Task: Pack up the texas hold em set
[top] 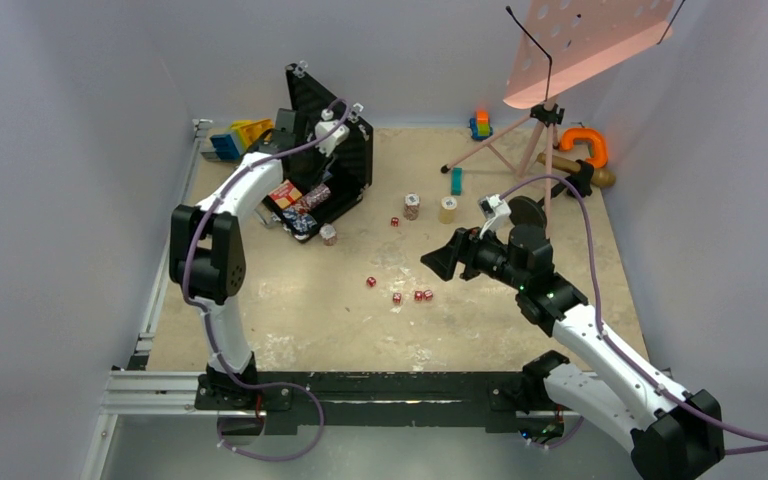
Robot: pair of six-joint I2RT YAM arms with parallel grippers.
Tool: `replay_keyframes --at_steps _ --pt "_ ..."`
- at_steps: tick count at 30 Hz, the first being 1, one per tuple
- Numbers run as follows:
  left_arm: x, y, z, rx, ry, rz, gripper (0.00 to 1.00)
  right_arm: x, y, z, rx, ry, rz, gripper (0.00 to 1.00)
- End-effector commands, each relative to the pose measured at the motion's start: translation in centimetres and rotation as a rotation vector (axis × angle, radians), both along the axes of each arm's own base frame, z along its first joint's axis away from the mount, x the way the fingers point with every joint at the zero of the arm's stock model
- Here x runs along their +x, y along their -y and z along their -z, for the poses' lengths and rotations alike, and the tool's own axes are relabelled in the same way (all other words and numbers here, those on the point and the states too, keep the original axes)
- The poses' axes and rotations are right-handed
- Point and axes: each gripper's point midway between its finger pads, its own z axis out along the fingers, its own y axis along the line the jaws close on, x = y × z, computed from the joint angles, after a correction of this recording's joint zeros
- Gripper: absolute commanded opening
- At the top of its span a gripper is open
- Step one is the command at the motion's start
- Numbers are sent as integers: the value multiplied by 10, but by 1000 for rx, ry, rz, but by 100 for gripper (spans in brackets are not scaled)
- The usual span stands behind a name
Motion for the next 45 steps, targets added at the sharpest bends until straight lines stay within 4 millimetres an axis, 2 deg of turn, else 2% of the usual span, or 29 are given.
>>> replay_keyframes --at_steps 1,7,10,13,17,20,23,31,38,45 --pt "-5 3 -56 -89 102 -36 52 5 3 -6 -14 46 19 81" --pt "-36 5 -62 -175 43 -97 59 4 4 -3 -15 53 16 82" --pt "-61 10 -58 -254 -4 -137 61 3 5 -2 -24 61 17 82" --pt "-89 17 -55 -308 -50 -162 68 3 9 -2 -46 74 25 82" --pt "-128 34 -41 -302 -122 -124 69 4 12 -4 -62 96 35 82" --pt "-147 43 -24 -249 -177 -103 70 3 14 -3 -73 95 35 82" --pt "-148 52 -6 -236 -225 -91 72 3 14 -2 -76 95 36 82" --pt "-124 62 20 -204 -288 -118 74 1 16 0 -80 92 42 83" --pt "-108 53 38 -129 -285 -167 72 3 15 4 -85 84 39 82" --pt "-100 44 43 -84 -256 -205 72 5 13 7 -90 77 35 82"
